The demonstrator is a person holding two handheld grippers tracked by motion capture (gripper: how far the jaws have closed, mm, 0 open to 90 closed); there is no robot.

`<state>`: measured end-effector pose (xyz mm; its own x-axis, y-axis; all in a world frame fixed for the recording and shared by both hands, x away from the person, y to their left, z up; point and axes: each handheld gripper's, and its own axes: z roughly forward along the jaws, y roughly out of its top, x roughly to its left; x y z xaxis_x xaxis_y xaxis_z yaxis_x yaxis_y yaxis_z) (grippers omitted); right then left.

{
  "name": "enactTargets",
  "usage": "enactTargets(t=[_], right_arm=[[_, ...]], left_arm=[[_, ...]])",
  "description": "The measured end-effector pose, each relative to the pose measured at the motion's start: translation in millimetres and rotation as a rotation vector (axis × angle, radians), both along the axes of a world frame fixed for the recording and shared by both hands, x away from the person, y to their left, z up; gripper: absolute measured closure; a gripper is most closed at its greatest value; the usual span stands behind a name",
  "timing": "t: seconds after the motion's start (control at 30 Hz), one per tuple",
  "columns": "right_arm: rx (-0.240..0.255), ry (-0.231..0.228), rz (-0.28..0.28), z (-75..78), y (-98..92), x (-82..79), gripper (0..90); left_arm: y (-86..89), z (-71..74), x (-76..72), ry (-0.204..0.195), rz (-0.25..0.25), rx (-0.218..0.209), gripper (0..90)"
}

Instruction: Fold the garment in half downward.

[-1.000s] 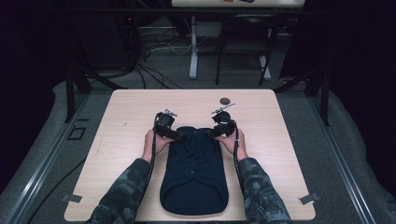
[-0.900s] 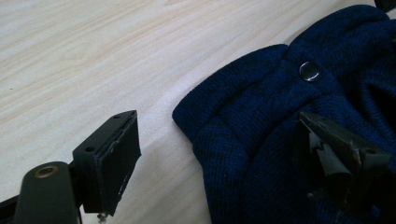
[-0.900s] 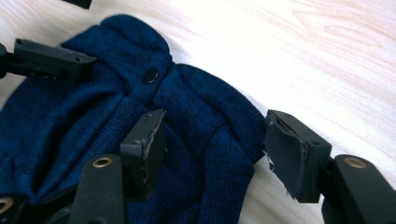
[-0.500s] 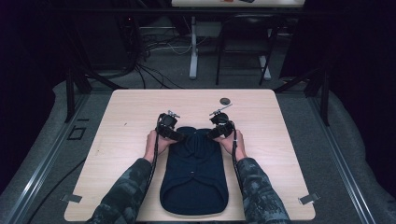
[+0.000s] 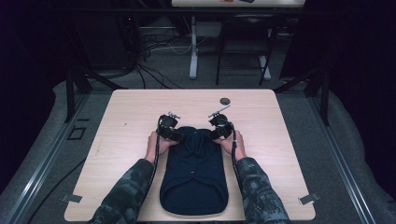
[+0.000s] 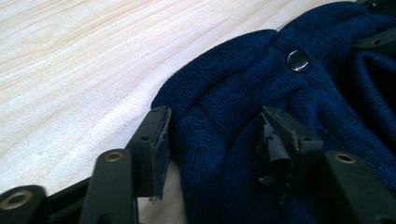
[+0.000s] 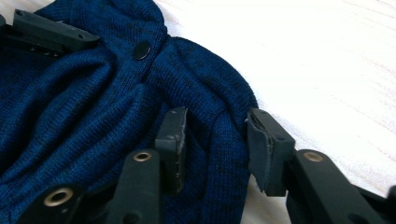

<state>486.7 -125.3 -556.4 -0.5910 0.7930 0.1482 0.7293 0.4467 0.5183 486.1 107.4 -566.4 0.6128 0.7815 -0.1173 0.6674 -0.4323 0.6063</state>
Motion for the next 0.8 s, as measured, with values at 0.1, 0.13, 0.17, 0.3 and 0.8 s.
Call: enactTargets(t=[0.1, 0.13, 0.17, 0.3, 0.8], right_arm=[[0.018, 0.004, -0.011, -0.6, -0.7, -0.5, 64.1], [0.019, 0.004, -0.01, -0.7, -1.2, -0.4, 65.8], [0.019, 0.004, -0.01, -0.7, -1.2, -0.4, 65.8], [0.018, 0.009, -0.008, -0.3, -0.1, -1.2, 70.9], [0.02, -0.094, 0.032, 11.4, -0.9, -13.2, 75.7]], left_arm=[[-1.4, 0.1, -1.0, -0.002, 0.0, -0.001, 51.9], [-1.8, 0.3, -1.4, -0.003, -0.002, 0.002, 54.3], [-2.3, 0.5, -2.0, -0.003, -0.006, 0.003, 54.3], [-3.8, 1.0, -3.8, -0.003, -0.021, -0.004, 64.0], [0.2, 11.5, -11.4, -0.047, -0.069, -0.011, 71.0]])
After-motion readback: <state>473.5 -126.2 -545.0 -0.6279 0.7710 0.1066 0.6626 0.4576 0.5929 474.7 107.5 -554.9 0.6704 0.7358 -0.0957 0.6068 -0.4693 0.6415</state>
